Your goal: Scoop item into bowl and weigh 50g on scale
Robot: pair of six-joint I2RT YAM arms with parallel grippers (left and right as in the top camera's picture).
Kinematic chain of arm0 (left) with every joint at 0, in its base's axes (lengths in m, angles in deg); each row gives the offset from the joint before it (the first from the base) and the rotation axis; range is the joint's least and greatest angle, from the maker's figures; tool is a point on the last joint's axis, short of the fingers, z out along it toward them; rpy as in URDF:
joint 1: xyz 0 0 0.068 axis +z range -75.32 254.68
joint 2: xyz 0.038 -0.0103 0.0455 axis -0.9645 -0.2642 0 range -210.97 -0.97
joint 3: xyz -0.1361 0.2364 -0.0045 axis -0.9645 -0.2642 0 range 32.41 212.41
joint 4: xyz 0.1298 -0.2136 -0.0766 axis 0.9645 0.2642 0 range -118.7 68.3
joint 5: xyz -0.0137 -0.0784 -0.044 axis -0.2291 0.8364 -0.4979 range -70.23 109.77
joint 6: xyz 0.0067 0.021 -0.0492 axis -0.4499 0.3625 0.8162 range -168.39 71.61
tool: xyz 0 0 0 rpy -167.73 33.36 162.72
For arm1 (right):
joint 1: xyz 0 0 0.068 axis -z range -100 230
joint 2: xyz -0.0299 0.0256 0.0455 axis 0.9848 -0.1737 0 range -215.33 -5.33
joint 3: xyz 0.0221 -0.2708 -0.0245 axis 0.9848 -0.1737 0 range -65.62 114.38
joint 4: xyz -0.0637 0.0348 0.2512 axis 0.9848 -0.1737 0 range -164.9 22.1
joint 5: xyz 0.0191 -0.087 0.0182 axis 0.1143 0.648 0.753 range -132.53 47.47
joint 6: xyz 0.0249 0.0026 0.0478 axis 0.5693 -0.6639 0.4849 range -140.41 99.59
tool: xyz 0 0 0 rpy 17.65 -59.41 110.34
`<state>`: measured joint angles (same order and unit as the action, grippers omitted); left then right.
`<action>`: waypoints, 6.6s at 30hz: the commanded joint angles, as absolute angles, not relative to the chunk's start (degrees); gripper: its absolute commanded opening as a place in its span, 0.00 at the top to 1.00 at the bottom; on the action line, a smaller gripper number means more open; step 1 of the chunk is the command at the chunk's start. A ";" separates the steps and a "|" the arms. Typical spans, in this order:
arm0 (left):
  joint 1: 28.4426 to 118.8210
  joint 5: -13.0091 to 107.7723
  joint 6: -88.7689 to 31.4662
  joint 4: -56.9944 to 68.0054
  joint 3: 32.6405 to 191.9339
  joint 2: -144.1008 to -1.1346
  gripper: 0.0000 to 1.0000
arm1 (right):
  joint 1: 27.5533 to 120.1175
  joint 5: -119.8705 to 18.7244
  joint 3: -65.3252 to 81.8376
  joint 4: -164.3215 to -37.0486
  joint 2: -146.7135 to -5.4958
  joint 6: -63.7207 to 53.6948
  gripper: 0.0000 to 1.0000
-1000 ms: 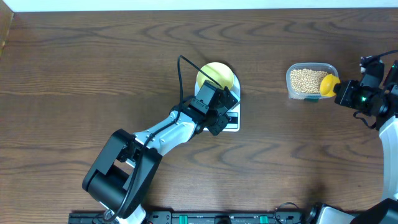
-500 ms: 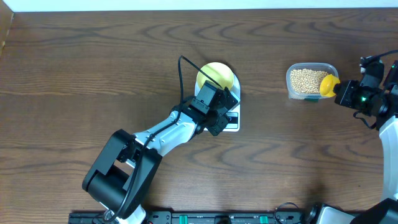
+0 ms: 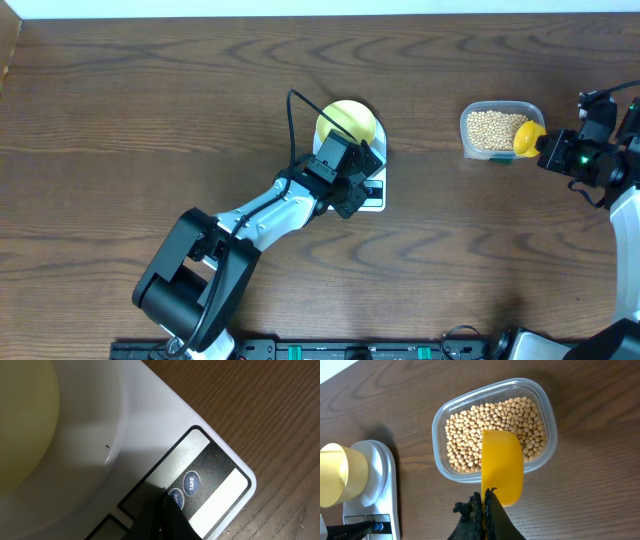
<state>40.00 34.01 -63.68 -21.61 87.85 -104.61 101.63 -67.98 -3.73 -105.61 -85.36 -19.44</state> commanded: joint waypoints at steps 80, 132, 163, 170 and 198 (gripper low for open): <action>41.58 25.09 -69.16 -22.07 83.59 -108.47 0.93 | 101.32 -67.72 -3.08 -107.58 -85.60 -20.09 0.99; 41.88 31.01 -69.58 -21.32 83.59 -108.47 0.93 | 101.32 -67.72 -3.08 -108.50 -85.60 -20.31 0.99; 41.91 30.88 -67.63 -21.98 85.27 -91.80 0.92 | 101.32 -67.70 -3.08 -107.73 -85.60 -20.40 0.99; 42.89 30.97 -62.43 -21.96 85.27 -90.75 0.92 | 101.32 -67.70 -3.08 -107.73 -85.60 -20.95 0.99; 56.81 47.86 -60.55 -2.79 85.25 -72.48 0.92 | 101.32 -70.54 -3.08 -107.52 -85.60 -21.82 0.99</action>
<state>54.54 44.56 -58.56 -5.81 85.25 -75.47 101.63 -69.40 -3.73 -107.54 -85.36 -20.71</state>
